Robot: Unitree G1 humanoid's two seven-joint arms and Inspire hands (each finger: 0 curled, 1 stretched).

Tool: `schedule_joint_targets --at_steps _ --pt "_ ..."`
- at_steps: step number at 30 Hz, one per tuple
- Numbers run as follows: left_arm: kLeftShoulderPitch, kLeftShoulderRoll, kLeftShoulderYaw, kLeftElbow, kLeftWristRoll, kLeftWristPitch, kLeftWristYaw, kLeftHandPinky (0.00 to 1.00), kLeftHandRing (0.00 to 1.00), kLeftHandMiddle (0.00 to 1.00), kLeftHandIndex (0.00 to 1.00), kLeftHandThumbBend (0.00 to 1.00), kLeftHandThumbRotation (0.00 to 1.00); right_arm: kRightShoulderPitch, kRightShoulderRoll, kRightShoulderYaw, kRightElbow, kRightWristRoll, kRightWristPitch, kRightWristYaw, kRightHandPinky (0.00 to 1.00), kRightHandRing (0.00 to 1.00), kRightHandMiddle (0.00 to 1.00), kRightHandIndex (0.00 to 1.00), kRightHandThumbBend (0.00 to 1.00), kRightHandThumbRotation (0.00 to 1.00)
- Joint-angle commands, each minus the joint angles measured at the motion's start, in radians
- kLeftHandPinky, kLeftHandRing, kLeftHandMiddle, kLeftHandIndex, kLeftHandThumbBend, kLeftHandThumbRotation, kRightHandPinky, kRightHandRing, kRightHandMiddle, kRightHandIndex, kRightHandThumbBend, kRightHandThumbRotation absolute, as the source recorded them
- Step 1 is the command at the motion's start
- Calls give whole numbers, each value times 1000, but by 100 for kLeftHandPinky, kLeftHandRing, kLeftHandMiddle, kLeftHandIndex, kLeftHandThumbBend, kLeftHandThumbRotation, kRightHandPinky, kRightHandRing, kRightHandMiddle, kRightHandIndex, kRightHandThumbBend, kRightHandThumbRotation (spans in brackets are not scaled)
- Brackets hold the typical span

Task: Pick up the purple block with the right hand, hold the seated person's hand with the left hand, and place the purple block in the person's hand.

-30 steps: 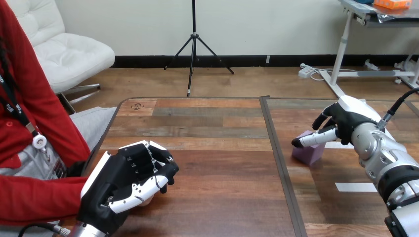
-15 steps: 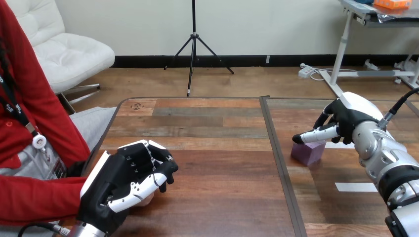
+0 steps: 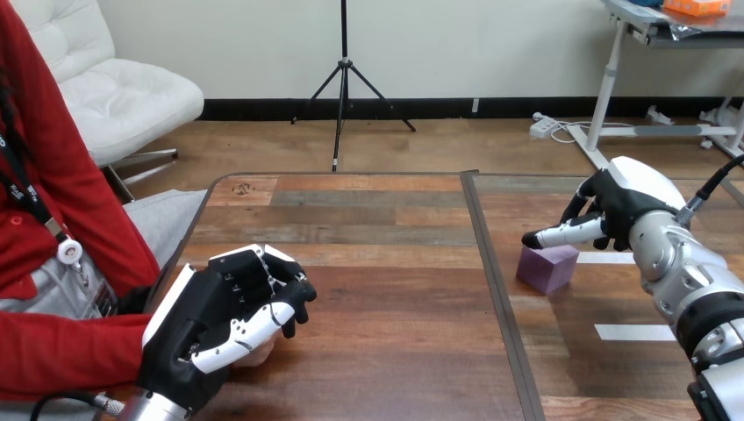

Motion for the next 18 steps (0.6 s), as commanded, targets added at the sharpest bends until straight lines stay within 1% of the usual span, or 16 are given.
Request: schedule_joint_targets --at_steps 1,8,11,12,18 --pt "-69 16 -2 -24 -15 -9 -1 25 39 50 46 50 29 -97 -30 -21 -28 20 -24 -27 27 34 41 47 100 40" --pt "-66 18 -1 -28 -16 -9 -3 25 38 50 46 50 29 -106 -36 -26 -32 23 -27 -26 31 40 46 51 100 42" --pt "-65 19 -2 -30 -17 -7 -5 24 38 50 46 49 29 -109 -37 -23 -33 23 -27 -28 35 48 52 54 100 43" --pt "-64 20 -2 -32 -18 -4 -6 24 38 50 46 49 29 -109 -37 -23 -34 23 -28 -30 39 52 55 55 100 44" --pt "-62 20 -2 -32 -16 -9 -5 25 38 50 46 49 29 -106 -36 -19 -36 19 -38 -50 46 60 60 60 100 45"
